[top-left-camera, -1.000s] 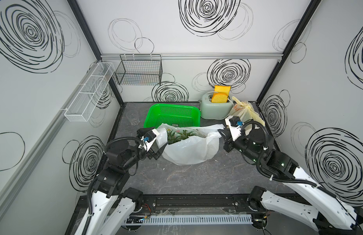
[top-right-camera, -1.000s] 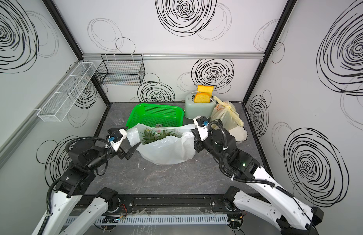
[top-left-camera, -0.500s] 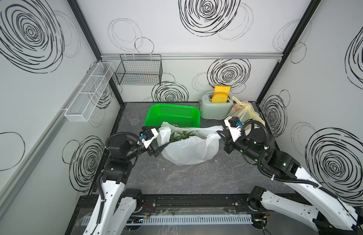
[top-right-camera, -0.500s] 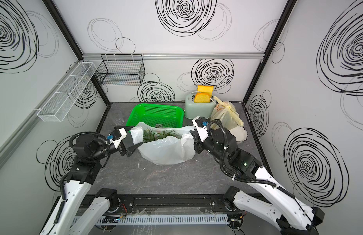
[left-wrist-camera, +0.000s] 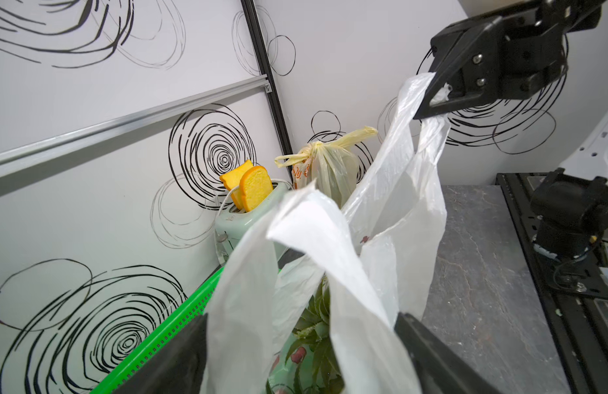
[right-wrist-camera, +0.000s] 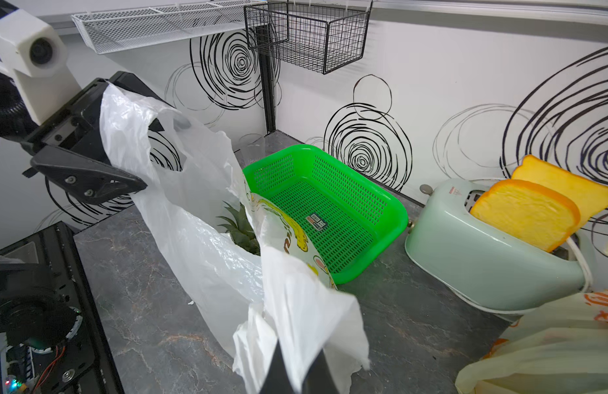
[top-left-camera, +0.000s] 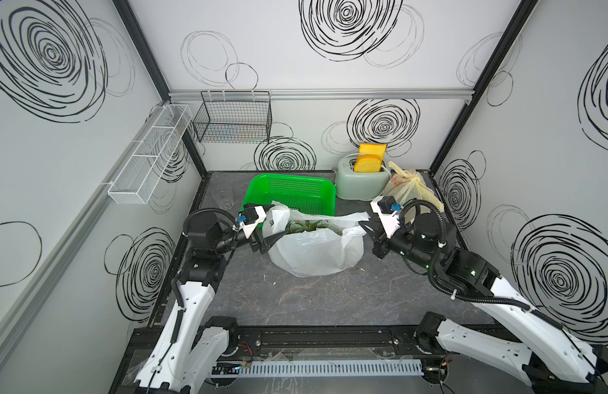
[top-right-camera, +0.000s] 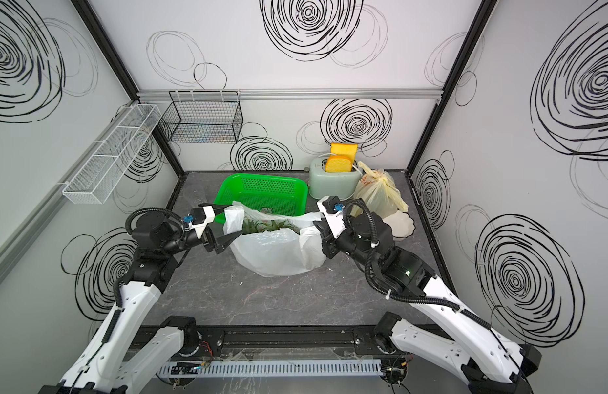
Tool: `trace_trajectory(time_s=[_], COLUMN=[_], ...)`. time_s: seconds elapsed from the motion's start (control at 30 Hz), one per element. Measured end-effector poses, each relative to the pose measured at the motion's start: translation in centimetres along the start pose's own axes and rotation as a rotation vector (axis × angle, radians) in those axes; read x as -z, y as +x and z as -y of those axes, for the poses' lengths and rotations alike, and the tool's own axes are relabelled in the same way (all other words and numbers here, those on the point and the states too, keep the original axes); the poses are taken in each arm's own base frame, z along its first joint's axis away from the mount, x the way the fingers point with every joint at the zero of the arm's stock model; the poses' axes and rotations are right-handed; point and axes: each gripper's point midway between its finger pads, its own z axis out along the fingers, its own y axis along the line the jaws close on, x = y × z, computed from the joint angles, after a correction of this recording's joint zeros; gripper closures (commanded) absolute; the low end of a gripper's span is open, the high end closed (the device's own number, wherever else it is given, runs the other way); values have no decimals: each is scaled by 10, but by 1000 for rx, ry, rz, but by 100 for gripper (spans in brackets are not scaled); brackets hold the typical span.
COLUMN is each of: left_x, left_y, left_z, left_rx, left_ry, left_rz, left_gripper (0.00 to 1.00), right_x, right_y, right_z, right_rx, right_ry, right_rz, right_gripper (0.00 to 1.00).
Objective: Place the pineapple into a plastic bag & tie a knot
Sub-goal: Cross the plastic bag at the center of the board.
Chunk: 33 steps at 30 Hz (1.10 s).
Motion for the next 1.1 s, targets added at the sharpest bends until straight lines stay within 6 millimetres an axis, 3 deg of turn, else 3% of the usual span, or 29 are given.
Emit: trace_trajectory(time_s=[0.27,0.37,0.43,0.47,0.6,0.77,0.93,1.1], left_x=[-12,-15,-17,-19,-23,-21,-22,-25], left_y=[16,16,11,8,1,-9,-18,-17], left_z=[-7,-5,-3,-1,5,4,2,-4], left_rx=[64,82,83,84,98,102,98,114], left_ry=[55,78,89,99,102,63,26,-15], left_rz=[-6,-1,7,12,18,30,50,45], left_gripper=[86,100,100,100,100,100,100,100], right_x=[-1,-1,-1,-1,8,44,78,80], right_y=[-1,3,5,6,8,-9,-23,-19], right_z=[0,0,1,2,3,1,-6,-10], right_rx=[4,15,25,38,105,186,241,296], right_ry=[-2,3,7,11,10,-9,-43,-65], right_rz=[-11,-25,-32,-36,-47,21,122,139], right_gripper=[100,100,68,57,28,15,13,6])
